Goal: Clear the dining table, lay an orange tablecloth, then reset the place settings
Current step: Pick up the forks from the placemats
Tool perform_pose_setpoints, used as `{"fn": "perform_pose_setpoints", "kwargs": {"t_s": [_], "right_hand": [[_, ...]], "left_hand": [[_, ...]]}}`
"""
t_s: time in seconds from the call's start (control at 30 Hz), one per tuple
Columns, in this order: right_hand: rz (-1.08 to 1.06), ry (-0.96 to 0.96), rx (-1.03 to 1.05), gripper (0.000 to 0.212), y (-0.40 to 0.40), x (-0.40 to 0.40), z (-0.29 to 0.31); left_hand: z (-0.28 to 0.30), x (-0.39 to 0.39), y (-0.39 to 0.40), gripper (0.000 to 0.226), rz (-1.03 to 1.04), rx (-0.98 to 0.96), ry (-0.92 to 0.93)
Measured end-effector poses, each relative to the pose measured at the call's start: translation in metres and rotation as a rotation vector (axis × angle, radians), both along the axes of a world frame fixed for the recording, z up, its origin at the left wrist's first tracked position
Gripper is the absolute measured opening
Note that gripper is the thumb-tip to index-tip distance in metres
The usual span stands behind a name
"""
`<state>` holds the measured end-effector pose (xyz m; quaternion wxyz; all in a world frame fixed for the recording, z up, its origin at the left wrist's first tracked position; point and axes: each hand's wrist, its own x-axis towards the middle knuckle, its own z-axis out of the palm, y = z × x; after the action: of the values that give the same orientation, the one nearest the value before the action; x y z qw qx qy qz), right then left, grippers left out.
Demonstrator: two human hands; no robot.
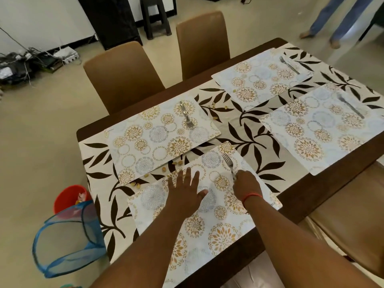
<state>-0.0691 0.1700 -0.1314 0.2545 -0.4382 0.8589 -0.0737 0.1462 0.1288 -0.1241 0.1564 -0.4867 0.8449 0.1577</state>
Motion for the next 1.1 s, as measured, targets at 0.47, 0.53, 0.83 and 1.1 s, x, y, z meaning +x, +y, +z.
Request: {"fn": "perform_pose_setpoints", "kwargs": {"t_s": [0.47, 0.53, 0.83, 1.1], "right_hand": [[-0.464, -0.478, -0.276, 0.011, 0.071, 0.059, 0.074], [-0.566, -0.607, -0.33, 0.016, 0.085, 0.075, 0.087], [-0.582, -0.559, -0.447, 0.022, 0.166, 0.089, 0.137], [-0.672, -0.5, -0.543, 0.023, 0.284, 0.002, 0.156]], "left_hand": [[0.07, -0.028, 0.034, 0.03, 0.343, 0.314, 0.735], [0.083, -0.025, 0.046, 0.026, 0.361, 0.381, 0.798], [0.122, -0.053, 0.114, 0.013, 0.514, 0.768, 1.015], [0.145, -0.158, 0.223, 0.009, 0.383, 0.842, 0.939]]}}
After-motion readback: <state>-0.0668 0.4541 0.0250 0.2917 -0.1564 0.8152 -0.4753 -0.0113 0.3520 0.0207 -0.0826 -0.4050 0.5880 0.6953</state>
